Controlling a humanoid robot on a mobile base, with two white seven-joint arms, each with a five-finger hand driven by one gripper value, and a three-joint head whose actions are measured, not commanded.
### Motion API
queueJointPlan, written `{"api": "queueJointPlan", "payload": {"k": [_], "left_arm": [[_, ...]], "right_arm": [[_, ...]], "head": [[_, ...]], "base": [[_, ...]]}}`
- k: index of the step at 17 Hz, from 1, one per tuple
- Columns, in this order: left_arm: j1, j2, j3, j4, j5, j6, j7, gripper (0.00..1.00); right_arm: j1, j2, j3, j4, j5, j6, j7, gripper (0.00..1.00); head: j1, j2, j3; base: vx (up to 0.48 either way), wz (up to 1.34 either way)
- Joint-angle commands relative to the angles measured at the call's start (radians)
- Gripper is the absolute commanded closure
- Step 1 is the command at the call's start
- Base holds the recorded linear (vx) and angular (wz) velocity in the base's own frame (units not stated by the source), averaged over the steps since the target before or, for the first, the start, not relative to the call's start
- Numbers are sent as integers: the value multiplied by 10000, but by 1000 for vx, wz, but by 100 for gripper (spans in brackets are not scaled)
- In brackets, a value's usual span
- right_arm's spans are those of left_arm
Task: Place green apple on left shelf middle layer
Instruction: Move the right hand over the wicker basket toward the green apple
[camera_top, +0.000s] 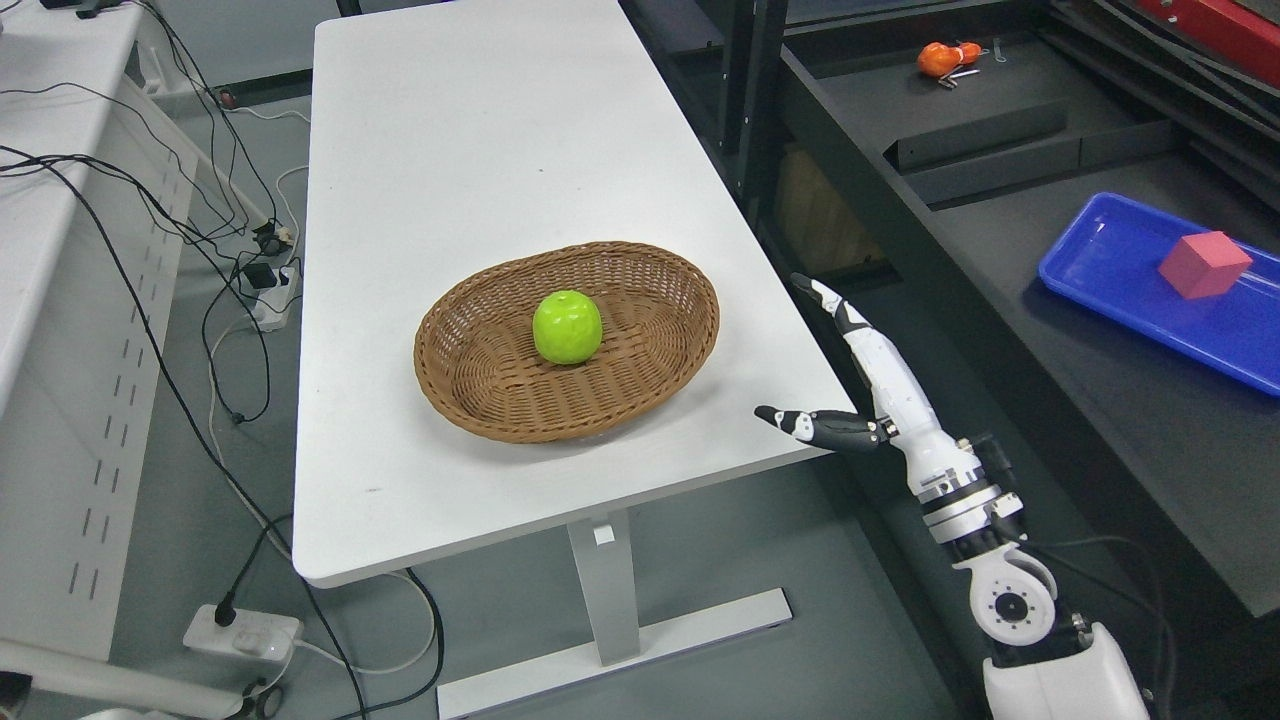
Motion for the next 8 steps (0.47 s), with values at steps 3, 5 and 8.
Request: {"api": "queueJointPlan", "payload": {"k": [3,5,8], "left_arm": [[0,175,0,-4,0,7,3,0],[0,175,0,-4,0,7,3,0],[0,175,0,-4,0,7,3,0]], "right_arm": [[-1191,-665,1464,-261,376,75,650,0],[-1375,-635,2246,-169,452,75,1051,0],[-1468,-481,3169,76,942,75,1145,0]], "head": [[0,0,0],[0,0,0],[0,0,0]], "base": [[191,-29],[188,10],[219,172]]}}
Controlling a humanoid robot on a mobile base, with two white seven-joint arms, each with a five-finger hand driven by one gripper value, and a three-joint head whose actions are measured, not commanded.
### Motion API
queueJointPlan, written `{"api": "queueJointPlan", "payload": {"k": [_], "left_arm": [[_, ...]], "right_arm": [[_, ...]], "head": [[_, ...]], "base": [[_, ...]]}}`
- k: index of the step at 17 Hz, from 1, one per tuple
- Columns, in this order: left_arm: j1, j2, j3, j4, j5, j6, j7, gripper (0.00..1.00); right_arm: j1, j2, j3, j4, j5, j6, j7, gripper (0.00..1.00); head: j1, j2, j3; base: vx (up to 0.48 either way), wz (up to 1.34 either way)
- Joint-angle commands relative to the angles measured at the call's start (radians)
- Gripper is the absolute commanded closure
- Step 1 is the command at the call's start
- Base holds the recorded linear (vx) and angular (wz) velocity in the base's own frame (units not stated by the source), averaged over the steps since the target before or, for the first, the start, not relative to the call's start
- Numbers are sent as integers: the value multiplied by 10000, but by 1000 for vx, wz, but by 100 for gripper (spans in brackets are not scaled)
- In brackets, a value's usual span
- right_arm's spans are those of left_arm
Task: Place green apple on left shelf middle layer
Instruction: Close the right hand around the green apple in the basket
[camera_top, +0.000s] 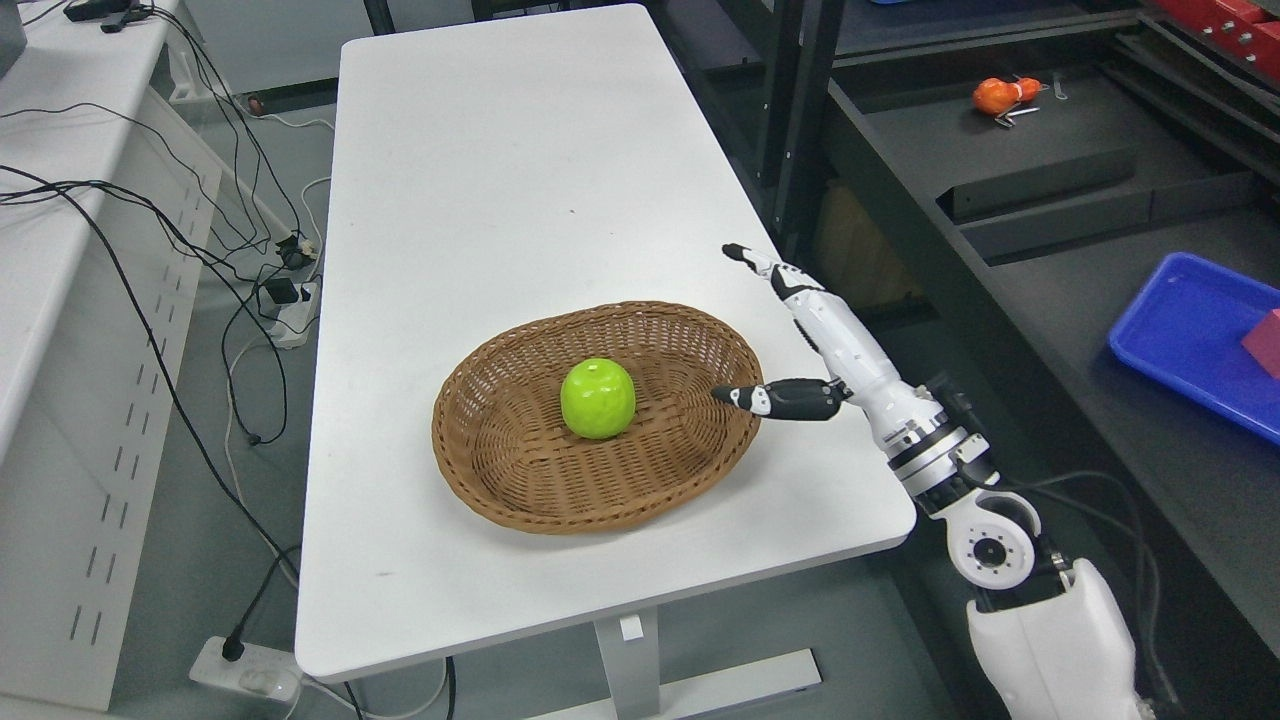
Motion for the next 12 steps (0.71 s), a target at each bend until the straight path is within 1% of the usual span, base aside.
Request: {"api": "queueJointPlan", "payload": {"k": [1,2,3,6,7,9,12], "left_arm": [[2,175,0,-3,0,7,3,0],[2,175,0,-3,0,-8,3,0],[2,175,0,-3,0,7,3,0],[2,175,0,-3,0,7,3,0],[2,175,0,13,0,7,3,0],[2,175,0,-3,0,7,3,0],[2,175,0,-3,0,7,3,0]], "right_arm": [[-455,-118,2222,393,984,74,143,0],[-637,-118,2437,714,1672,90,158,0],[-730,-149,2591,824,1937,60,264,0],[-731,-500,3235,962,2078,-353,1993,0],[-731,-714,3358,1100,2108,-522,2166,0],[-777,-915,3451,1330,2139,-539,2244,0],[-1175,-870,3344,1606,2109,-401,2244,0]], "head": [[0,0,0],[0,0,0],[0,0,0],[0,0,0],[0,0,0],[0,0,0],[0,0,0]], "base": [[183,159],[210,191],[210,191],[128,115],[95,43],[41,8],[31,1]]}}
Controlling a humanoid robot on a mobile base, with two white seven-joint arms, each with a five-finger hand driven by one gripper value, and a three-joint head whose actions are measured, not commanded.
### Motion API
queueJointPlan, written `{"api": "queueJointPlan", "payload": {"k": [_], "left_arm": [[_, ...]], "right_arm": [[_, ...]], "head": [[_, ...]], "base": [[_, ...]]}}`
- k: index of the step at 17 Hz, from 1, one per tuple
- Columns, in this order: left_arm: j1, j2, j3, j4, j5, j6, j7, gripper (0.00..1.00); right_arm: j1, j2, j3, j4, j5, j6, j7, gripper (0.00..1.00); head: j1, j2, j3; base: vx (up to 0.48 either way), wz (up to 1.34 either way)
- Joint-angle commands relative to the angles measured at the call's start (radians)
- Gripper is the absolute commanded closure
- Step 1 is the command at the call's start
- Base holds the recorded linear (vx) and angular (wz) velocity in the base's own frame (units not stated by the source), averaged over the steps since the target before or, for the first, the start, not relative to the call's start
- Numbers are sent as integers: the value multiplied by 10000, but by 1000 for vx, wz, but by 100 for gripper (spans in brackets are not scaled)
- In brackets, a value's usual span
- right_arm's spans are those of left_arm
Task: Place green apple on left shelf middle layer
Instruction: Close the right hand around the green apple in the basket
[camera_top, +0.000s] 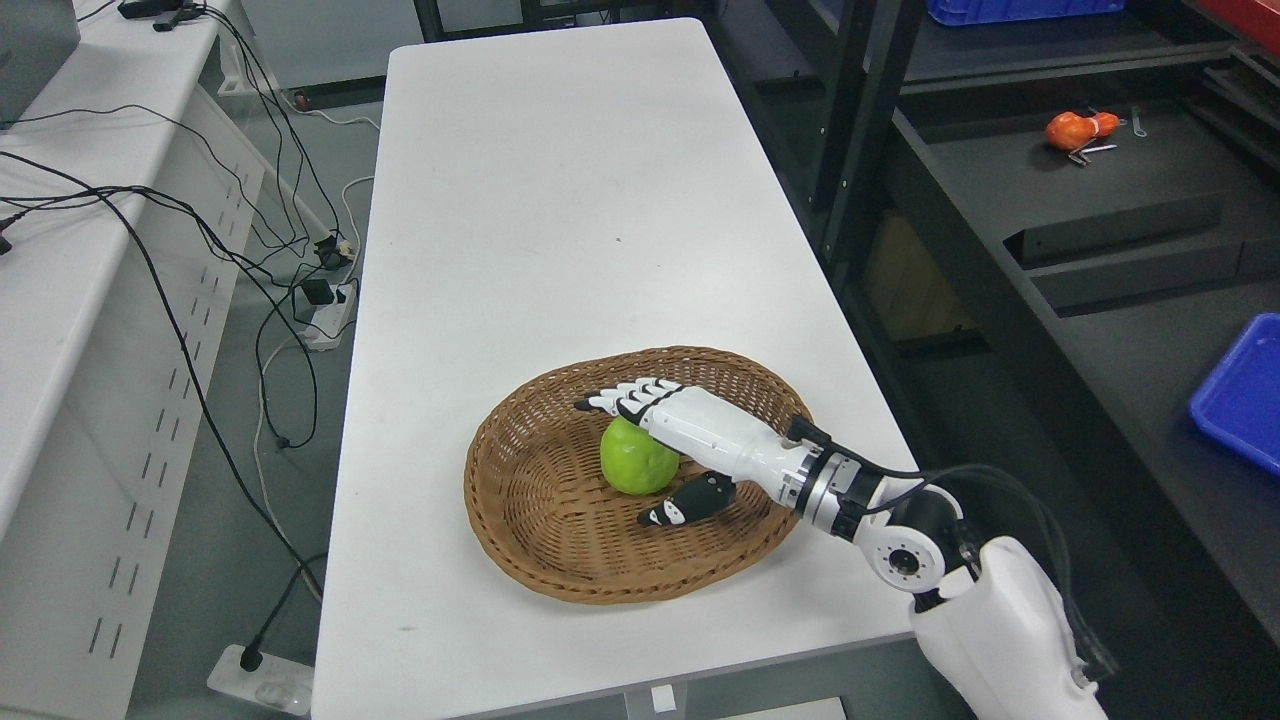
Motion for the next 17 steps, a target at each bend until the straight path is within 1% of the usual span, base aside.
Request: {"api": "queueJointPlan", "payload": {"k": [1,6,7,8,10,12,13,14,16,17], "left_arm": [[0,174,0,-3,0,7,3,0],[0,174,0,-3,0,7,3,0],[0,174,0,-3,0,7,3,0],[0,174,0,-3,0,7,3,0],[0,174,0,12,0,7,3,0],[0,174,0,12,0,-8,3,0],[0,174,0,12,0,7,3,0],[0,174,0,12,0,7,3,0],[0,174,0,12,0,7,3,0],[0,174,0,-3,0,7,3,0]], "right_arm": [[-499,-426,1020,884,208,202,74,0],[-669,-457,959,1284,515,388,59,0],[-669,-472,898,1284,515,388,43,1],[-669,-472,821,1284,515,388,13,7],[-669,-472,622,1269,424,388,-33,18],[-608,-457,484,1269,210,327,-33,52],[-592,-457,392,1269,117,311,-49,57],[-547,-457,254,1269,40,265,-64,65],[-501,-427,-204,1238,-235,158,-79,72],[-455,-426,-693,1208,-616,36,-79,92]], "head": [[0,0,0],[0,0,0],[0,0,0],[0,0,0],[0,0,0],[0,0,0],[0,0,0],[0,0,0],[0,0,0],[0,0,0]], "base": [[19,0],[10,0],[0,0],[0,0],[0,0],[0,0],[0,0],[0,0],[0,0],[0,0]]}}
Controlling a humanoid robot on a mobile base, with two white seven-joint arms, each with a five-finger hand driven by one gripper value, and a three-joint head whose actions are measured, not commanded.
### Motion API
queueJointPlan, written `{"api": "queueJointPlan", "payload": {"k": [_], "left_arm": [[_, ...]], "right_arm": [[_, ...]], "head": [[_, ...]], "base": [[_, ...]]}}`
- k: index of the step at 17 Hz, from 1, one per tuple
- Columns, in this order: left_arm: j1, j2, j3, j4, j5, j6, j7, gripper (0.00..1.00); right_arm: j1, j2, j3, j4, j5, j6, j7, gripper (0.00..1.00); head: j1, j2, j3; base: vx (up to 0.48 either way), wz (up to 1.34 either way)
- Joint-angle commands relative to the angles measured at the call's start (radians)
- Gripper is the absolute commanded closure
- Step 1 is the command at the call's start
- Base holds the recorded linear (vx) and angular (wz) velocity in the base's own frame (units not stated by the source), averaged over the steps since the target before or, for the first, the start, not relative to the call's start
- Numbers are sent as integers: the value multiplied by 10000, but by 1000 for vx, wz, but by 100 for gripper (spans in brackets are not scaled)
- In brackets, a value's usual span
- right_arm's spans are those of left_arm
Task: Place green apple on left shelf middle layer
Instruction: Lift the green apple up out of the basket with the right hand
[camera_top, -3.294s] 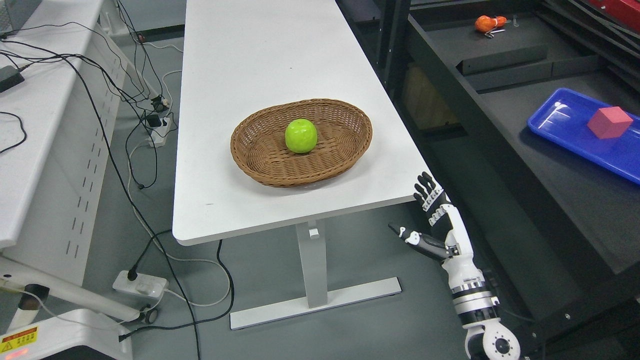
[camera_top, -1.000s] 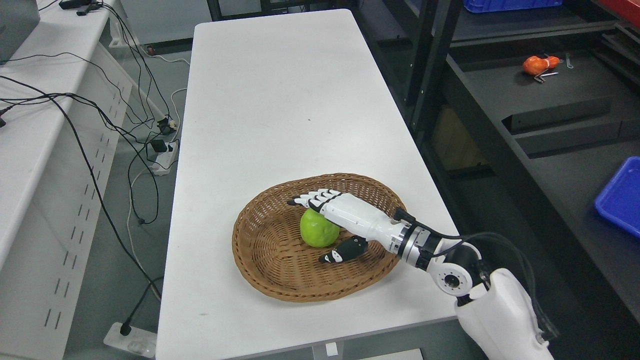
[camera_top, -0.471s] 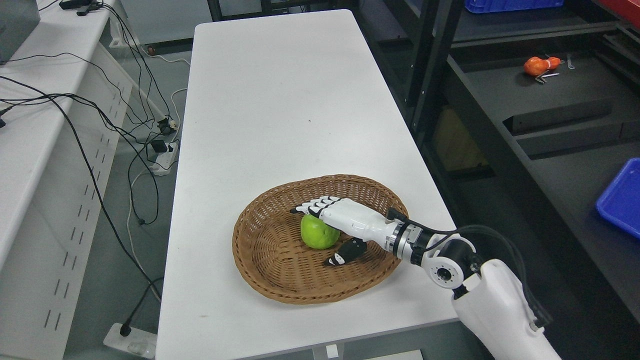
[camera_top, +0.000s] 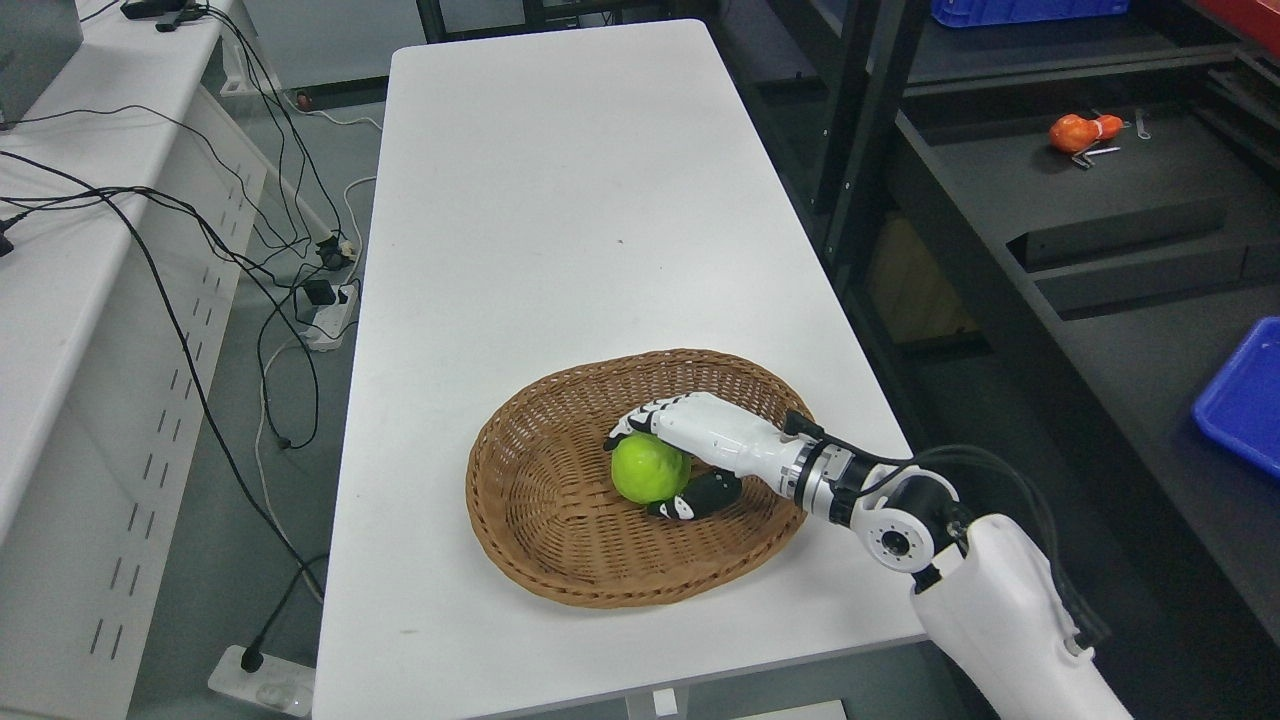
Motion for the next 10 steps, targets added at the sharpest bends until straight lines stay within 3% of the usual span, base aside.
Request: {"api": "queueJointPlan", "payload": {"k": [1,3,6,10], "left_arm": [[0,174,0,-8,0,8,3,0],[0,174,0,7,0,8,3,0],[0,174,0,7,0,8,3,0],[0,174,0,7,0,8,3,0]], "right_arm": [[134,-50,-1410,170,-914,-249,-73,95],[348,133,-2543,-288,-1054,-173,-500,98],[426,1113,-4429,-872,-1039,270,-2244,97],[777,1162,-5492,-919,-1024,808,-4731,99]], "head": [[0,0,0],[0,0,0],[0,0,0],[0,0,0]], "base": [[0,0],[-1,5],[-1,28],[-1,57]]}}
